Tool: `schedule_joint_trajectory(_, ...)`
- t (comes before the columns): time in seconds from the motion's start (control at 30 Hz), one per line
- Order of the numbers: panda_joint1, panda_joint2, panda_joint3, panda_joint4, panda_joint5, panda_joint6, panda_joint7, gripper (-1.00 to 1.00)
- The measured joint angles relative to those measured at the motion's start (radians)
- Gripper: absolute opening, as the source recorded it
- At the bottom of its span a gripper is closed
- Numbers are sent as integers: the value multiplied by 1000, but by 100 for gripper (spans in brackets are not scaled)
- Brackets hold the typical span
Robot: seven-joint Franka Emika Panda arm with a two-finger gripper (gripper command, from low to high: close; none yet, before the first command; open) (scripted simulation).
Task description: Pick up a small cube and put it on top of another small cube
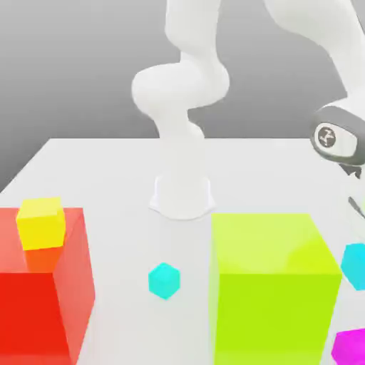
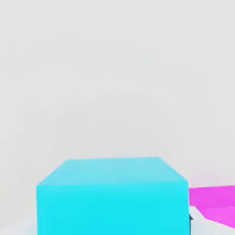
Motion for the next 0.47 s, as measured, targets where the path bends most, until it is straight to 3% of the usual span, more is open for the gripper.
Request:
schedule_joint_trajectory(0.07,-25,30,-25,72,3,-40,0,-100)
schedule_joint_trajectory(0.2,-38,155,-33,107,10,52,-4,-100)
schedule_joint_trajectory(0.23,-38,173,-33,108,11,68,-5,100)
schedule_joint_trajectory(0.47,-38,169,-34,109,10,64,-4,100)
